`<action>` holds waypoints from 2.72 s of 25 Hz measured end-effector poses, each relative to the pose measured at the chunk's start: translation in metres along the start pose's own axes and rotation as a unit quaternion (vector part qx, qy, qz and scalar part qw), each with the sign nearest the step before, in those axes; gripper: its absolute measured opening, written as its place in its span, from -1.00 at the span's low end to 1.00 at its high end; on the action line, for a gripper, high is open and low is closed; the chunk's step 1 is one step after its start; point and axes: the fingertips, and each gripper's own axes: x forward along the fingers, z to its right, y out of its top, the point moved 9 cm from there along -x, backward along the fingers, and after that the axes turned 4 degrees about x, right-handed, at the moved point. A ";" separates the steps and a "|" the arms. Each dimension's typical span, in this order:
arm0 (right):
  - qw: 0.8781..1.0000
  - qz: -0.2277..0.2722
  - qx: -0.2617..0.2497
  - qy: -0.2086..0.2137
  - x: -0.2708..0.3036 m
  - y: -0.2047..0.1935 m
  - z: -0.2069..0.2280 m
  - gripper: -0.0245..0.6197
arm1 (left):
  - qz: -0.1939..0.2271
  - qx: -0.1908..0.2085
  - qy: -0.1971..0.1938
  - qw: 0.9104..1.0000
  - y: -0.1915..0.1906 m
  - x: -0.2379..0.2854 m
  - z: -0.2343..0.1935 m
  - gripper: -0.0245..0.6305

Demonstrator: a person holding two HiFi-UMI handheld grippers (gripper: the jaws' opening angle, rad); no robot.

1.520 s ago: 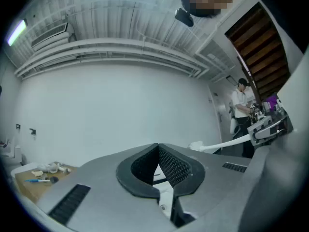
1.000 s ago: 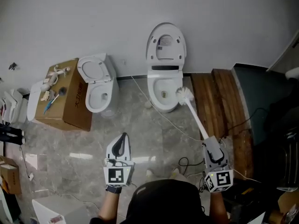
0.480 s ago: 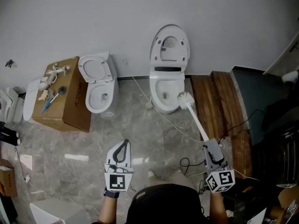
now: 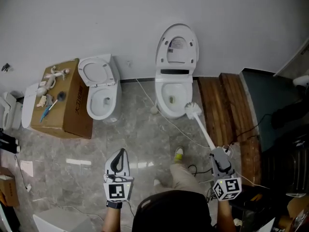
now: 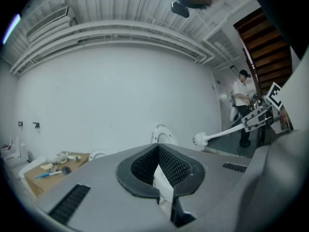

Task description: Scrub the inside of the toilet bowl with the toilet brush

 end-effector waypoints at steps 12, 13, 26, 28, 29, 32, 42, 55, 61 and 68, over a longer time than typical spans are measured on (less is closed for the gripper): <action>0.992 -0.064 -0.030 0.102 0.253 0.037 0.130 -0.45 | -0.003 0.015 0.034 0.999 0.018 0.243 0.003 -0.87; 0.991 -0.068 -0.035 0.112 0.274 0.044 0.141 -0.45 | -0.005 0.018 0.035 0.999 0.023 0.270 0.007 -0.87; 0.981 -0.147 -0.009 0.129 0.439 0.025 0.244 -0.45 | -0.034 0.115 -0.101 0.988 0.003 0.489 0.058 -0.87; 0.974 -0.186 -0.015 0.130 0.459 0.003 0.250 -0.45 | -0.051 0.125 -0.150 0.979 -0.015 0.514 0.068 -0.87; 0.971 -0.199 -0.022 0.132 0.470 -0.006 0.250 -0.45 | -0.058 0.116 -0.177 0.976 -0.023 0.525 0.070 -0.87; 0.967 -0.212 -0.033 0.139 0.507 -0.032 0.242 -0.45 | -0.100 0.098 -0.274 0.951 -0.054 0.564 0.079 -0.87; 0.967 -0.229 -0.016 0.110 0.671 -0.168 0.185 -0.45 | -0.137 -0.028 -0.153 0.978 -0.252 0.647 0.089 -0.87; 0.948 -0.262 -0.116 0.138 0.751 -0.227 0.157 -0.45 | -0.184 -0.088 -0.138 0.969 -0.334 0.570 0.052 -0.87; 0.933 -0.278 -0.181 0.142 0.782 -0.222 0.130 -0.45 | -0.188 -0.119 -0.136 0.965 -0.327 0.586 0.061 -0.87; 0.911 -0.317 -0.224 0.141 0.812 -0.226 0.118 -0.44 | -0.143 -0.126 -0.144 0.971 -0.285 0.611 0.083 -0.87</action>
